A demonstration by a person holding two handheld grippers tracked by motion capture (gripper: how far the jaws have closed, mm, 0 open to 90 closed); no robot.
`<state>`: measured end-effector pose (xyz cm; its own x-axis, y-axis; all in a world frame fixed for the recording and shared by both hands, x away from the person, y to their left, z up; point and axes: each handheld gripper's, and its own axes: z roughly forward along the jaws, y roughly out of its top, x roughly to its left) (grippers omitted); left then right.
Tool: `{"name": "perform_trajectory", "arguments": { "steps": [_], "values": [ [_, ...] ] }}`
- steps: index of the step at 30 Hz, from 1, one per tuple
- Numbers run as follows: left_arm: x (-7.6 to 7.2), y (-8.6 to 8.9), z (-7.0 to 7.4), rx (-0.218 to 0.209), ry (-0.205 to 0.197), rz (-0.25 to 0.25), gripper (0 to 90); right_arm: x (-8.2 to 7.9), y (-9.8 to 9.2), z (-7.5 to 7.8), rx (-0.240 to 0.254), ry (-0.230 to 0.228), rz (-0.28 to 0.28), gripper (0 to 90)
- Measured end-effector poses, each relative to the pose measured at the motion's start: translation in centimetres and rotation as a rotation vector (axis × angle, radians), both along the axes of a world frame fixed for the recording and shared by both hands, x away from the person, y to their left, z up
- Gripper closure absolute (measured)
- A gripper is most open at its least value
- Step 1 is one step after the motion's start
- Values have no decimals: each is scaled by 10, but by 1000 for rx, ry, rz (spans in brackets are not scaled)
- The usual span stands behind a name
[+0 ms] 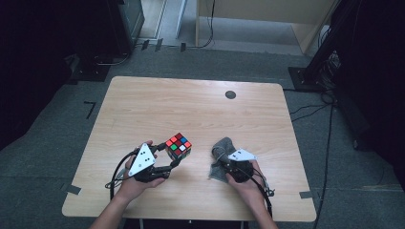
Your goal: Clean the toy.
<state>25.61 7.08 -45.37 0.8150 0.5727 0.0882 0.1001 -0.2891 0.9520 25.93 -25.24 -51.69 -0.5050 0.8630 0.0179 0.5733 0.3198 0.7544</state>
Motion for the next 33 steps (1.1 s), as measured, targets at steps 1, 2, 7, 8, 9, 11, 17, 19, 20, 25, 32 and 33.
{"name": "perform_trajectory", "arguments": {
  "steps": [1, 2, 7, 8, 9, 11, 17, 19, 20, 25, 32, 33],
  "values": [
    [0, 0, 0, 3, -2, 1, 345, -1, 1, 1, -7, -5, -4, 761],
    [0, 0, 0, 3, -2, 2, 345, -1, 1, 1, -7, -13, -1, 759],
    [1, 3, 0, -3, 1, 3, 345, -3, 2, 10, 45, 2, 83, 501],
    [1, 3, 1, -5, -1, 4, 345, -3, 2, 11, 41, 12, 106, 410],
    [0, 4, 1, -8, -1, 5, 345, -4, 2, 15, 23, 12, 141, 329],
    [0, 5, 2, -9, -4, 3, 345, -6, -1, 22, 14, -25, 175, 263],
    [3, 4, -2, 1, 12, -4, 345, 3, -23, 28, 64, -83, 118, 137],
    [3, 3, -3, 10, 16, -5, 345, 6, -22, 21, 18, -75, 120, 128],
    [4, 3, -4, 11, 17, -6, 345, 8, -20, 17, 11, -68, 122, 121],
    [3, 3, -5, 6, 28, -6, 345, 11, -10, 4, -24, -30, 132, 129],
    [0, 3, -7, 5, 30, -4, 345, 9, -8, -6, 3, 2, 137, 301],
    [-1, 4, -7, 5, 31, -4, 345, 9, -9, -6, 2, 0, 136, 341]
  ]
}}
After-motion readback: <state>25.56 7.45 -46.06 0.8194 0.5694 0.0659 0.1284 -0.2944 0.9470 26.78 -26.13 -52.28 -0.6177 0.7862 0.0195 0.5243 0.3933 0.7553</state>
